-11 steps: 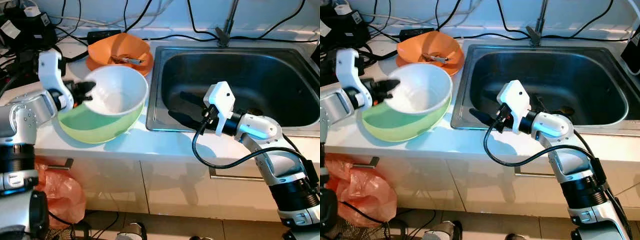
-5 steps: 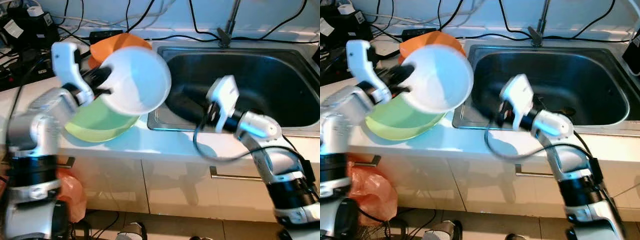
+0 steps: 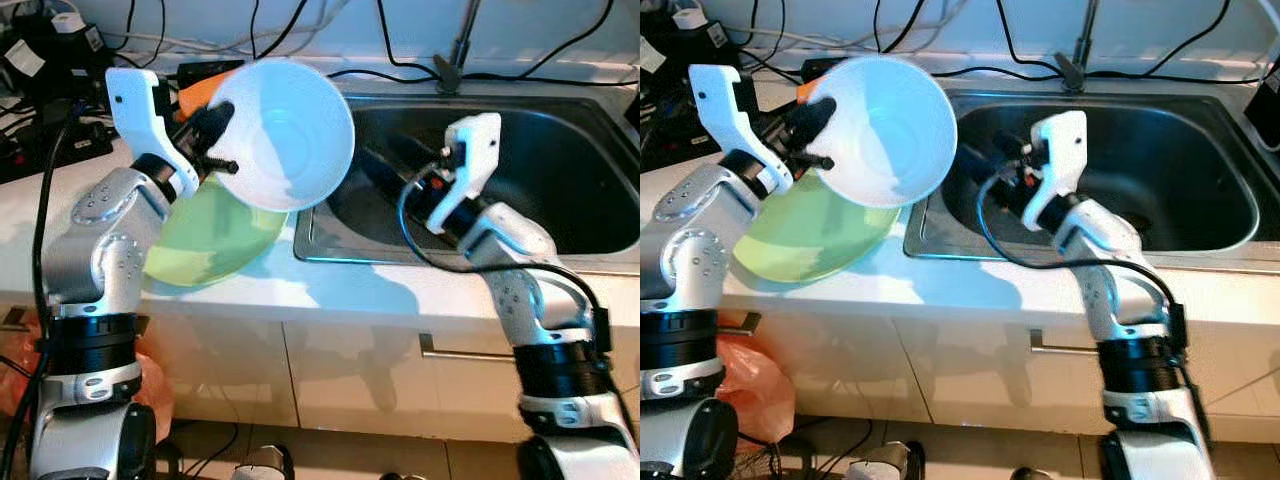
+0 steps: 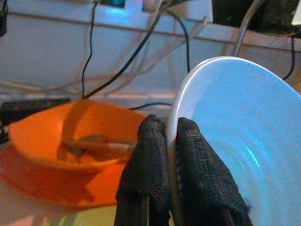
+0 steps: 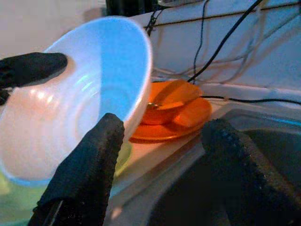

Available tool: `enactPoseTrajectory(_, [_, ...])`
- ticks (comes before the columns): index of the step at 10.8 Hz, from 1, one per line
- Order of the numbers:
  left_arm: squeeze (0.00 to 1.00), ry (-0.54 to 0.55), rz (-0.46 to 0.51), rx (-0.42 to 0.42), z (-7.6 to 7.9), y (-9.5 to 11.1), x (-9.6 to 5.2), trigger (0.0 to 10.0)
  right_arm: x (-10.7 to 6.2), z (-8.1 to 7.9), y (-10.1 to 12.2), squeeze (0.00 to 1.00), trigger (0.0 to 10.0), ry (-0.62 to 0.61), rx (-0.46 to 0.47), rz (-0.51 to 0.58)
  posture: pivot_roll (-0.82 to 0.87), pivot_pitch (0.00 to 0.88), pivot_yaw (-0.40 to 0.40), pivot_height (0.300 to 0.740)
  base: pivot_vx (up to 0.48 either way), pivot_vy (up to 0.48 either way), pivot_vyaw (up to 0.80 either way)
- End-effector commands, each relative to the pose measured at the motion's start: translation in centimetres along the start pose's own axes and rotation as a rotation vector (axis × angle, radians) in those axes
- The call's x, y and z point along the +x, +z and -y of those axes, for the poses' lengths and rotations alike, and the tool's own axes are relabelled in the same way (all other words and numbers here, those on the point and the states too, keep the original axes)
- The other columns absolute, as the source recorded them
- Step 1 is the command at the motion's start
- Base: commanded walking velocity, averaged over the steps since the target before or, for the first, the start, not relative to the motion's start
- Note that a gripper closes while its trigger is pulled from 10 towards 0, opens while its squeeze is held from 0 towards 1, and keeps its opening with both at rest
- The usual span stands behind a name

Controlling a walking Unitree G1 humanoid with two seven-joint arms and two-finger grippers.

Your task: Kitchen organization

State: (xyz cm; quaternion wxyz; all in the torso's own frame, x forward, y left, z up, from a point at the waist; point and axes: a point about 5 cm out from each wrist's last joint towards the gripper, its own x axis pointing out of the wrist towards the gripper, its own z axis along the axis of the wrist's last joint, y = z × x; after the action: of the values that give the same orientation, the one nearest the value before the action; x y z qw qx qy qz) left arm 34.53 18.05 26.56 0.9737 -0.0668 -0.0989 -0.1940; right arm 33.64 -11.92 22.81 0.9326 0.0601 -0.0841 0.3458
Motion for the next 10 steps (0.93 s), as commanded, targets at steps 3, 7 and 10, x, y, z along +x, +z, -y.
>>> enactPoseTrajectory(3, [0.0,-0.063,0.046,0.016,1.5,0.0,0.7,0.0,0.5,-0.6,0.4,0.0,10.0,-0.006,0.045,0.011,0.14,0.067,0.079,0.74,0.0,0.0,0.0])
enactPoseTrajectory(7, [0.0,-0.129,0.091,-0.013,3.6,-0.4,1.5,0.0,1.0,-1.1,-0.2,0.0,3.8,-0.017,0.107,-0.011,0.14,0.072,0.071,0.74,0.0,0.0,0.0])
enactPoseTrajectory(10, [0.0,-0.143,0.1,-0.026,3.9,-0.5,1.6,0.0,1.1,-1.1,-0.5,0.0,0.0,-0.038,0.147,0.0,0.13,0.069,0.07,0.74,0.0,0.0,0.0])
